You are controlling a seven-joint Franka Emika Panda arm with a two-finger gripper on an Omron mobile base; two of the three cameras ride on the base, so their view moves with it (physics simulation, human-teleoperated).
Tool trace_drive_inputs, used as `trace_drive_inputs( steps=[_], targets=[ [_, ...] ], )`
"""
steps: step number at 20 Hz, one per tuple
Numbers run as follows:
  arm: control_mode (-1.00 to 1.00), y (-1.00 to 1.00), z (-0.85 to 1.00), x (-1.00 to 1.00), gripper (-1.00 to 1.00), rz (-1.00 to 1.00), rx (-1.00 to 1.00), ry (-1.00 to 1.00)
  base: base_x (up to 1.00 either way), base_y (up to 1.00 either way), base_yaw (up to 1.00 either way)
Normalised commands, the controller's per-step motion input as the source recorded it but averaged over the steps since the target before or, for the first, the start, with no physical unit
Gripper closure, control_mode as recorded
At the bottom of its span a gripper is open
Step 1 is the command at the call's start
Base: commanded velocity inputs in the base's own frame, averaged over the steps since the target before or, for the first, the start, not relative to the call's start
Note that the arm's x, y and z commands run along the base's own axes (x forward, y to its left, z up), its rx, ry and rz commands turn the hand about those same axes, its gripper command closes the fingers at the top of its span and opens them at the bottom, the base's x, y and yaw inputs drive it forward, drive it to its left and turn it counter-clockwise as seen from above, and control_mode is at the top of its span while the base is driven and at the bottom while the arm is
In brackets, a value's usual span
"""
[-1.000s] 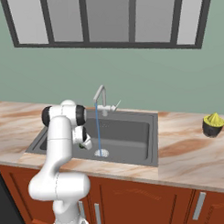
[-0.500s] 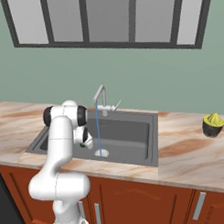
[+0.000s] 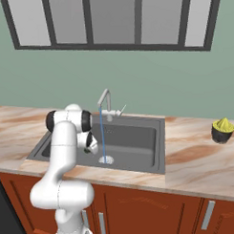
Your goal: Turn on the sink faucet. Then move the avocado from the counter to the sink. Turn off the sink. Move the vegetable from the sink to the pot next to the stove. Finally move the pot to the front center burner.
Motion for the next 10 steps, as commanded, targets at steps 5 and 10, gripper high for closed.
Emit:
trace_drive_inputs(
  steps=[5, 10],
  targets=[
    [-1.0, 0.01, 0.73, 0.0, -1.0, 0.0, 0.02, 0.0, 0.0, 0.0, 0.0],
    [-1.0, 0.2, 0.94, 0.0, -1.0, 0.0, 0.0, 0.0, 0.0, 0.0, 0.0]
  ],
)
